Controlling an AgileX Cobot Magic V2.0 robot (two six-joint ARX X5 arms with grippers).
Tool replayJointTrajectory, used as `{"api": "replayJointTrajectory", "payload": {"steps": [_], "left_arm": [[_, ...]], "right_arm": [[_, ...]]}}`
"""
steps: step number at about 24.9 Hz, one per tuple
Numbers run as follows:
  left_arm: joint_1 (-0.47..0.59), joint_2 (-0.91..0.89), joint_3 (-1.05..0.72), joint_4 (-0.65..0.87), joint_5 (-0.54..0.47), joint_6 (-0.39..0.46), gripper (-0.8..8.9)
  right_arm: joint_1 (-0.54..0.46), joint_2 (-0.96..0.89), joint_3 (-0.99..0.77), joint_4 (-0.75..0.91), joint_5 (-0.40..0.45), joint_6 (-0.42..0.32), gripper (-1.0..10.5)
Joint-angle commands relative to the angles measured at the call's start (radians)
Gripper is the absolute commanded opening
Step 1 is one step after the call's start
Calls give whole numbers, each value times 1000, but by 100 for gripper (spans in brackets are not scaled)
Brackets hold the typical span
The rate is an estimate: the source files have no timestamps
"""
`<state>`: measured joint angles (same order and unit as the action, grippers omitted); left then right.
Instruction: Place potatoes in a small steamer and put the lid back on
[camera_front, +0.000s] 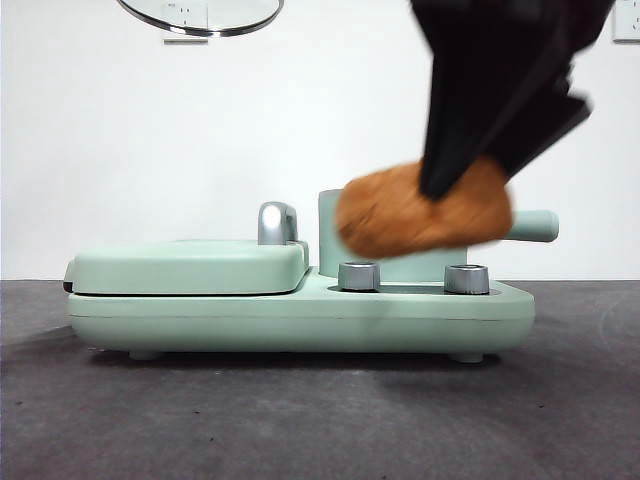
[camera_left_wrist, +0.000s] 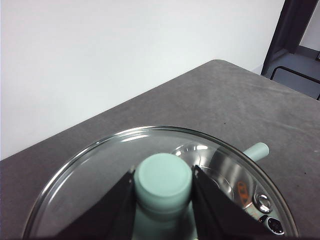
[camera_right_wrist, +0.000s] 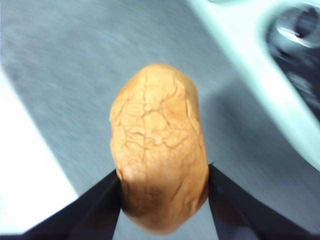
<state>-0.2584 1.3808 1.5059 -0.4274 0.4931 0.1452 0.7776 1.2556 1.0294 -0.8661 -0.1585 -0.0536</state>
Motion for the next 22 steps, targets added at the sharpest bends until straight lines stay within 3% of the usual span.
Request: {"api": "replayJointTrajectory", "payload": {"steps": [1,5,12,22], "left_arm": [[-3,-5,24,15,5,-2,13],[-3,-5,24,-3,5,-2,13],[-3,-5,24,-6,5,-2,13],[-4,-5,24,-6,5,-5,13]], "right_arm": [[-20,12,124,-120,44,21,197],[-106,42,317,-182,45,14,197],[-254,266,587,-178,43,-35,197],[-339,558,853,-176,-9,-37,198]]}}
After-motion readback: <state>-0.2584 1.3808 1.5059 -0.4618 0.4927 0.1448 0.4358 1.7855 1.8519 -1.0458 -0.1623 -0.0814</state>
